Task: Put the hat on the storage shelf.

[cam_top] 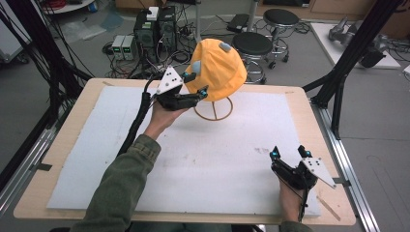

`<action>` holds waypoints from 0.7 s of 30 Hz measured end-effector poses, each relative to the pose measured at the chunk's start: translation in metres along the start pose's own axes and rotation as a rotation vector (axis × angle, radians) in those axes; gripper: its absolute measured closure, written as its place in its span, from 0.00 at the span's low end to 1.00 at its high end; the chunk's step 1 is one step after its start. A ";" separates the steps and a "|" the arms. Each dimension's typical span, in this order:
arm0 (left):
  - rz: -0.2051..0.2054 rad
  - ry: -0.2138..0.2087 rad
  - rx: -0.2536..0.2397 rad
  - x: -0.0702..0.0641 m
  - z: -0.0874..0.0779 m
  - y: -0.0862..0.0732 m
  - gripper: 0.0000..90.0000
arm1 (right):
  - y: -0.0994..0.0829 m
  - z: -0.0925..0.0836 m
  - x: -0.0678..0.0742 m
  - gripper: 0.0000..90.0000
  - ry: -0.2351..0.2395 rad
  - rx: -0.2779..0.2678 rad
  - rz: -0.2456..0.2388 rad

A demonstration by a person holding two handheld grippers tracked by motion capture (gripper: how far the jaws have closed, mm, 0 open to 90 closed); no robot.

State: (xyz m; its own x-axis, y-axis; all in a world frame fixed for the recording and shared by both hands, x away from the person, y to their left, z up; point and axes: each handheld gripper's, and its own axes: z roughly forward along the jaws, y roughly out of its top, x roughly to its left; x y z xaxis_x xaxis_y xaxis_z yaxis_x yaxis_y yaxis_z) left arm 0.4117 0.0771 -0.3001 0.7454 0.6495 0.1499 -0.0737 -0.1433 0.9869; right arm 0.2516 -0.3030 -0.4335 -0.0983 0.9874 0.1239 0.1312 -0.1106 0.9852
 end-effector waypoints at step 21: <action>-0.078 0.041 -0.024 0.011 -0.039 -0.022 0.33 | -0.001 0.001 0.000 0.10 -0.009 0.005 0.005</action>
State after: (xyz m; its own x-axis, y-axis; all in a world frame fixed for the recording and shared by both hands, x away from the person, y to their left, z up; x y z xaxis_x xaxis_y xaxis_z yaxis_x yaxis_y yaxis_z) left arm 0.3957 0.1171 -0.3180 0.7222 0.6877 0.0742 -0.0324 -0.0735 0.9968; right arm 0.2528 -0.3032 -0.4342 -0.0892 0.9878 0.1278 0.1368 -0.1150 0.9839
